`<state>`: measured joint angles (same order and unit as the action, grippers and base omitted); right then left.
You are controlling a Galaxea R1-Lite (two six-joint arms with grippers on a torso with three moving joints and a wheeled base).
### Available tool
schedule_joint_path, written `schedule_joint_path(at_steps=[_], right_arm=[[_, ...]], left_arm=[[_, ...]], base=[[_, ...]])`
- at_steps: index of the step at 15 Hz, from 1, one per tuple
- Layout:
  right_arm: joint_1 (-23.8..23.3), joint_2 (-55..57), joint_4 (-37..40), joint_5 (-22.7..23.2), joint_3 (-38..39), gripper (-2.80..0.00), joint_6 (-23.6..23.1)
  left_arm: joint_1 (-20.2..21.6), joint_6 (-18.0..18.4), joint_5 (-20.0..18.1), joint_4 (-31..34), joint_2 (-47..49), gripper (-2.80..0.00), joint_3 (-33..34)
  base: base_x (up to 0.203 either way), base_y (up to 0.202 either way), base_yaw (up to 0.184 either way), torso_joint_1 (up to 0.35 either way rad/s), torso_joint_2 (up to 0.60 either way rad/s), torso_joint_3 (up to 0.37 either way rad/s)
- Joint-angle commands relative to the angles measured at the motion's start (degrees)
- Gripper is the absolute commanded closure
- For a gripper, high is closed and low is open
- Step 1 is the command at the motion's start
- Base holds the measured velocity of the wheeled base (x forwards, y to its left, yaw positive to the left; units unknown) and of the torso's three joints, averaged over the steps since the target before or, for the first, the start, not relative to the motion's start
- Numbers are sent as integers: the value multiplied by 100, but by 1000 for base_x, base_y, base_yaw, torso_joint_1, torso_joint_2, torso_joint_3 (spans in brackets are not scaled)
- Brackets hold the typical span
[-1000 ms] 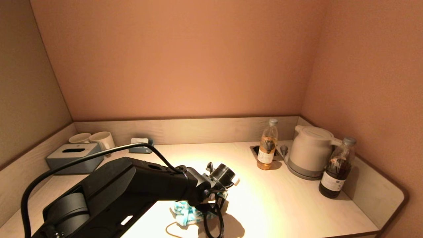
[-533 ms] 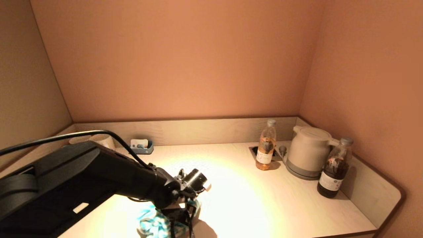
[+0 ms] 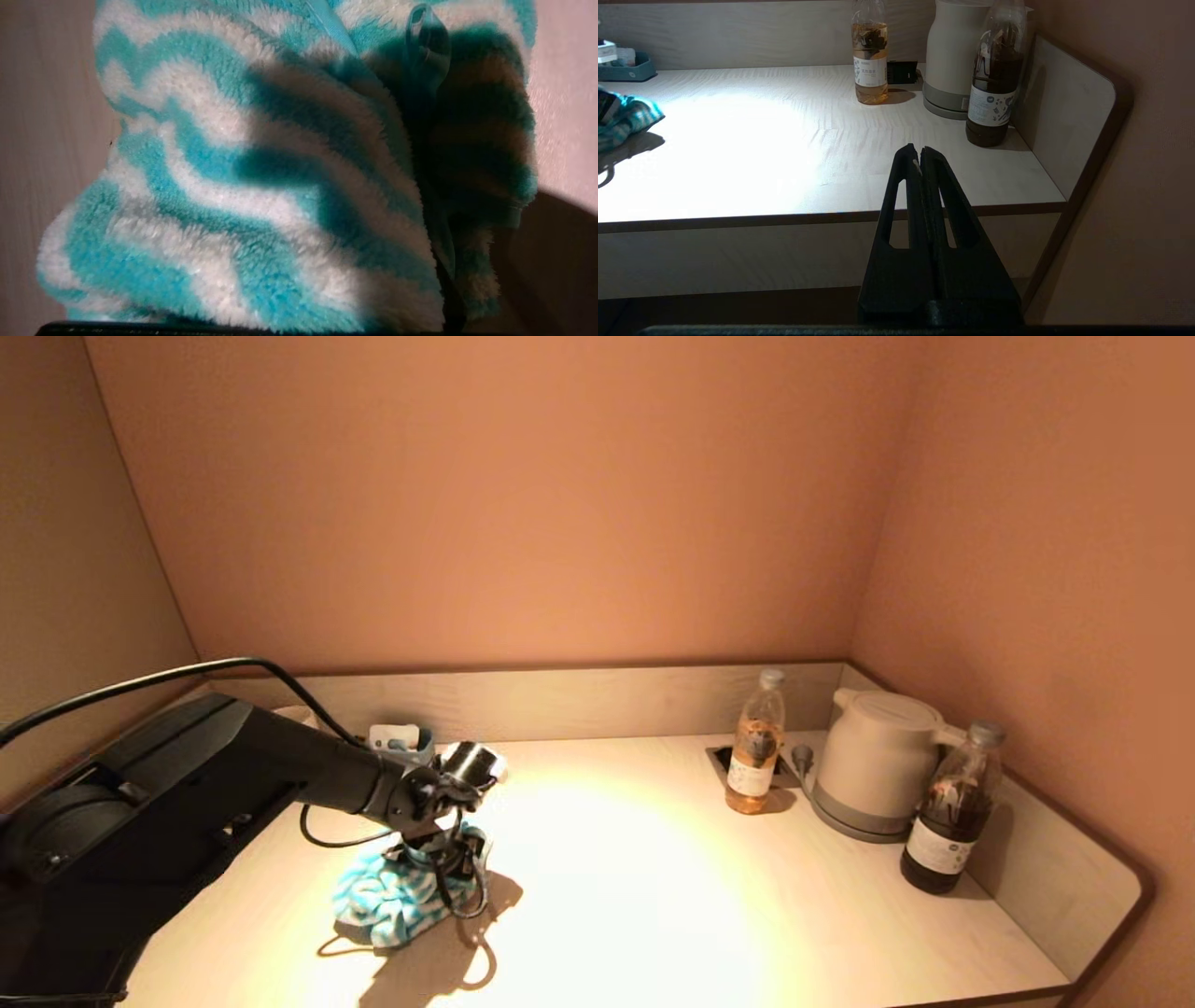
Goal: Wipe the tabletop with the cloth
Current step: Sweep the stains on the table
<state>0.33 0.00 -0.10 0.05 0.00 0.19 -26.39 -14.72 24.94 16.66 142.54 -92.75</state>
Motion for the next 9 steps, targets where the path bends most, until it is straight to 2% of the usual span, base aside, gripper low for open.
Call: schedule_joint_path(at_steps=[1, 4, 6, 9], right_arm=[[2, 0, 1, 4, 0, 0, 3], [2, 0, 1, 4, 0, 0, -2], [2, 0, 1, 4, 0, 0, -2], [2, 0, 1, 4, 0, 0, 7]], left_arm=[[48, -2, 34, -80, 426, 0, -758], [-151, 110, 68, -43, 1049, 0, -1869], [-390, 244, 85, -118, 1100, 0, -1918], [-1250, 336, 89, -209, 1034, 0, -1914]], base=[[0, 0, 0, 0, 0, 0], [0, 0, 0, 0, 0, 0], [0, 0, 0, 0, 0, 0], [0, 0, 0, 0, 0, 0]])
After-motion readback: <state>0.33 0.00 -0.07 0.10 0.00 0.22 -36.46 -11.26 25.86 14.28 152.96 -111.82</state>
